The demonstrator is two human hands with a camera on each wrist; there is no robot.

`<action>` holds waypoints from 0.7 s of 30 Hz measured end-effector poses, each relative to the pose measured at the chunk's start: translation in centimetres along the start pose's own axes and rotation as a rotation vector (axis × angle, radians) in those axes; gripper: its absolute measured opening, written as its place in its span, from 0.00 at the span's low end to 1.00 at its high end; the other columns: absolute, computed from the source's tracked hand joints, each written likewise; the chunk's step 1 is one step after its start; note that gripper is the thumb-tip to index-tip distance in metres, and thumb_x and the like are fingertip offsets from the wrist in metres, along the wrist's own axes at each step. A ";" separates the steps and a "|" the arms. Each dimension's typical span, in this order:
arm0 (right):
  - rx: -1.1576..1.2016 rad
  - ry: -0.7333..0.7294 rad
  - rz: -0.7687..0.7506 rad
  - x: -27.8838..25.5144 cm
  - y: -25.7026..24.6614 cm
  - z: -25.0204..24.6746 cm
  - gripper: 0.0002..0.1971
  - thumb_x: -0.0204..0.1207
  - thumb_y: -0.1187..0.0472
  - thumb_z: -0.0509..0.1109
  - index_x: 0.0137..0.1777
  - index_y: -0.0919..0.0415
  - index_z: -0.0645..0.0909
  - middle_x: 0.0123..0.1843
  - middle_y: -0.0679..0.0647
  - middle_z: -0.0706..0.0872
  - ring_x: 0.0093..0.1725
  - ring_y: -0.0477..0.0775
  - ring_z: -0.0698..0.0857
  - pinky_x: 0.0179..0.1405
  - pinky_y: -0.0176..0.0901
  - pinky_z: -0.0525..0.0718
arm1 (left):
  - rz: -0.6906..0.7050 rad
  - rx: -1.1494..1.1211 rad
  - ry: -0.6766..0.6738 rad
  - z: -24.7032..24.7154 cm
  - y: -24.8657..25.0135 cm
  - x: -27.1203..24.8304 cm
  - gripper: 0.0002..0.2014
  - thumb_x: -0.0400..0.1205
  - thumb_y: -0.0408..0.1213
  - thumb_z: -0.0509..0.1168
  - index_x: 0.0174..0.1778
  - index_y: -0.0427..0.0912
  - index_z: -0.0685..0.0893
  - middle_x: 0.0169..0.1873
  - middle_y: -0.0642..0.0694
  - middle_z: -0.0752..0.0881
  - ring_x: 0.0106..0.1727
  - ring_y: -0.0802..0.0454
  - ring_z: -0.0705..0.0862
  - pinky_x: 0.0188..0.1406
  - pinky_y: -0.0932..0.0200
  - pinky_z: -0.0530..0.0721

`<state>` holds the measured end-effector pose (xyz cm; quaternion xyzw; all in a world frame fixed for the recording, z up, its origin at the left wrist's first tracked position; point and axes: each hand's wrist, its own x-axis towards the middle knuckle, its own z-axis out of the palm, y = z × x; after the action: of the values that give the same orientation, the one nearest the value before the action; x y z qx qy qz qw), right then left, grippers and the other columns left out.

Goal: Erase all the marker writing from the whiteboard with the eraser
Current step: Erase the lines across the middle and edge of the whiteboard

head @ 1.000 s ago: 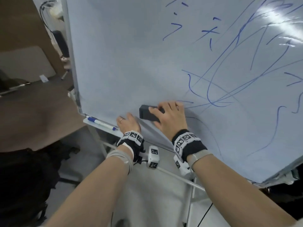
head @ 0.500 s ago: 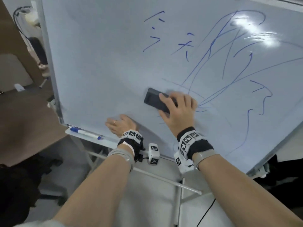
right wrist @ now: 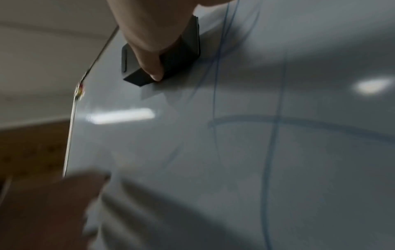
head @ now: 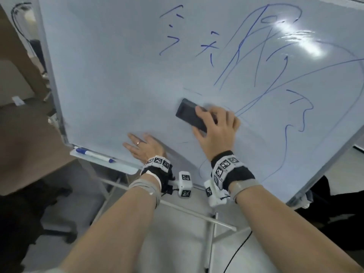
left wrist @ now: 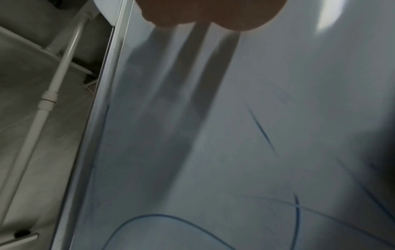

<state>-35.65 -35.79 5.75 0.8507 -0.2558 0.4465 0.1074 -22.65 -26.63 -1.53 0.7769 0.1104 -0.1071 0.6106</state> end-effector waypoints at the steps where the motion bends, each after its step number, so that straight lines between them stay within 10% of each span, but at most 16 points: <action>1: -0.010 -0.111 -0.104 -2.4 -0.3 1.0 0.24 0.65 0.51 0.81 0.63 0.45 0.83 0.58 0.53 0.82 0.55 0.61 0.76 0.59 0.58 0.69 | 0.003 -0.005 0.000 -0.1 -0.1 0.0 0.30 0.89 0.50 0.50 0.87 0.51 0.52 0.87 0.42 0.45 0.87 0.40 0.51 0.85 0.49 0.48; 5: -0.084 -0.304 -0.231 -7.0 0.3 1.4 0.27 0.61 0.50 0.85 0.62 0.44 0.84 0.56 0.53 0.83 0.55 0.58 0.74 0.57 0.55 0.65 | 0.033 0.030 0.020 -1.1 -1.3 0.9 0.29 0.89 0.50 0.51 0.87 0.49 0.55 0.87 0.42 0.46 0.87 0.43 0.51 0.84 0.51 0.48; 12: -0.027 0.154 0.110 1.5 2.3 -1.7 0.21 0.72 0.47 0.77 0.66 0.44 0.84 0.59 0.53 0.83 0.56 0.59 0.77 0.61 0.57 0.69 | -0.002 -0.041 -0.015 -1.5 0.6 -0.1 0.29 0.89 0.51 0.50 0.87 0.49 0.55 0.87 0.44 0.47 0.87 0.41 0.53 0.84 0.50 0.50; 18: -0.064 -0.287 -0.144 -9.2 2.3 0.6 0.26 0.63 0.48 0.84 0.63 0.45 0.83 0.57 0.53 0.82 0.56 0.59 0.74 0.58 0.57 0.69 | -0.023 0.046 -0.065 -0.6 -1.4 -1.7 0.30 0.89 0.52 0.50 0.87 0.48 0.53 0.87 0.44 0.46 0.87 0.40 0.52 0.85 0.43 0.52; 21: -0.047 -0.114 0.041 -6.3 4.1 -1.8 0.24 0.66 0.48 0.81 0.64 0.45 0.84 0.57 0.53 0.83 0.55 0.60 0.77 0.60 0.57 0.68 | -0.030 0.059 -0.050 -0.2 -1.4 -2.4 0.32 0.88 0.52 0.52 0.87 0.45 0.54 0.87 0.43 0.48 0.87 0.40 0.54 0.85 0.45 0.53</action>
<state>-42.04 -36.41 1.45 0.8667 -0.2891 0.3932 0.1033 -25.35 -26.25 -2.08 0.7900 0.1034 -0.1390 0.5881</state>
